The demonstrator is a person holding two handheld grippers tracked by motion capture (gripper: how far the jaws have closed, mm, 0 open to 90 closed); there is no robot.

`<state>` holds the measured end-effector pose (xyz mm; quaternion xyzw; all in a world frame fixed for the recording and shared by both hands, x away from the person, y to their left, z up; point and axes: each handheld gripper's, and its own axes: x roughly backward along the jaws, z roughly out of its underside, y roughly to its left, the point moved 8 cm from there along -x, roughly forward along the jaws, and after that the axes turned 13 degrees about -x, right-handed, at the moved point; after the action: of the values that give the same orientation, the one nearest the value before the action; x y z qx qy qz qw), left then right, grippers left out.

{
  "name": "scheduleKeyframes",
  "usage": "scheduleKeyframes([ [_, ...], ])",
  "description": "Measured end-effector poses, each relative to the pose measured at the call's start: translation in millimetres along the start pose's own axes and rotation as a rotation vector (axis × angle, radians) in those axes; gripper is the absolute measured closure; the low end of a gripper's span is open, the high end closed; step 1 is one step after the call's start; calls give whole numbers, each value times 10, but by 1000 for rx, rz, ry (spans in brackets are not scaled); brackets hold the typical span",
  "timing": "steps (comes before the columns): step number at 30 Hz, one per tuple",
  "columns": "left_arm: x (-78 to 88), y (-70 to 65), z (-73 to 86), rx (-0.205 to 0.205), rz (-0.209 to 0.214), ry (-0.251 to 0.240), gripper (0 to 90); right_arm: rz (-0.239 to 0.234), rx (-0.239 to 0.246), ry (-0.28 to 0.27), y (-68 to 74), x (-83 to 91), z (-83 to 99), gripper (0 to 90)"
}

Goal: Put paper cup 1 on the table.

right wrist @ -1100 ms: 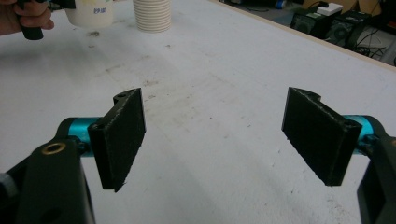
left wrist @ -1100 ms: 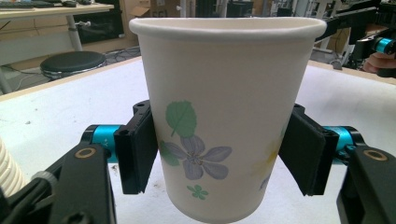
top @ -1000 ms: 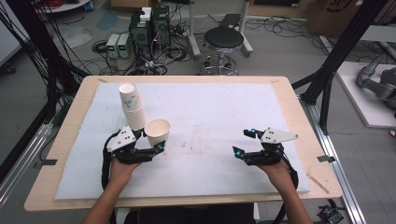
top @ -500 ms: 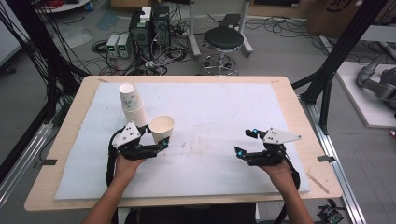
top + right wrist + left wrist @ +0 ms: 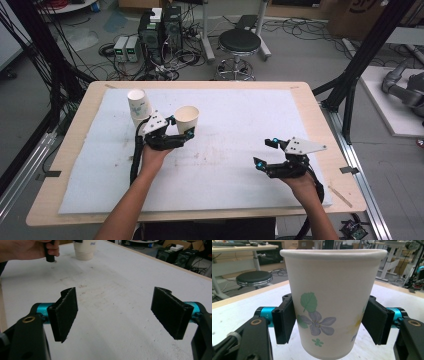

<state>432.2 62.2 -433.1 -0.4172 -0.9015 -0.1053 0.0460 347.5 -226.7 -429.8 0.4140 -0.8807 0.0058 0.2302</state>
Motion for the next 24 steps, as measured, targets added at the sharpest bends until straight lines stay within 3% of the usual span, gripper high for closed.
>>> scheduleKeyframes([
  [5,-242,50,141,27,-11,59,323,1,3,3,-6,-11,5,219],
  [9,-368,56,319,32,-16,138,322,1,3,6,-5,-5,14,219],
  [18,-417,70,526,23,-53,286,329,0,-2,5,-11,12,24,219],
  [24,-373,63,550,23,-47,326,328,-2,-1,8,6,6,24,219],
])
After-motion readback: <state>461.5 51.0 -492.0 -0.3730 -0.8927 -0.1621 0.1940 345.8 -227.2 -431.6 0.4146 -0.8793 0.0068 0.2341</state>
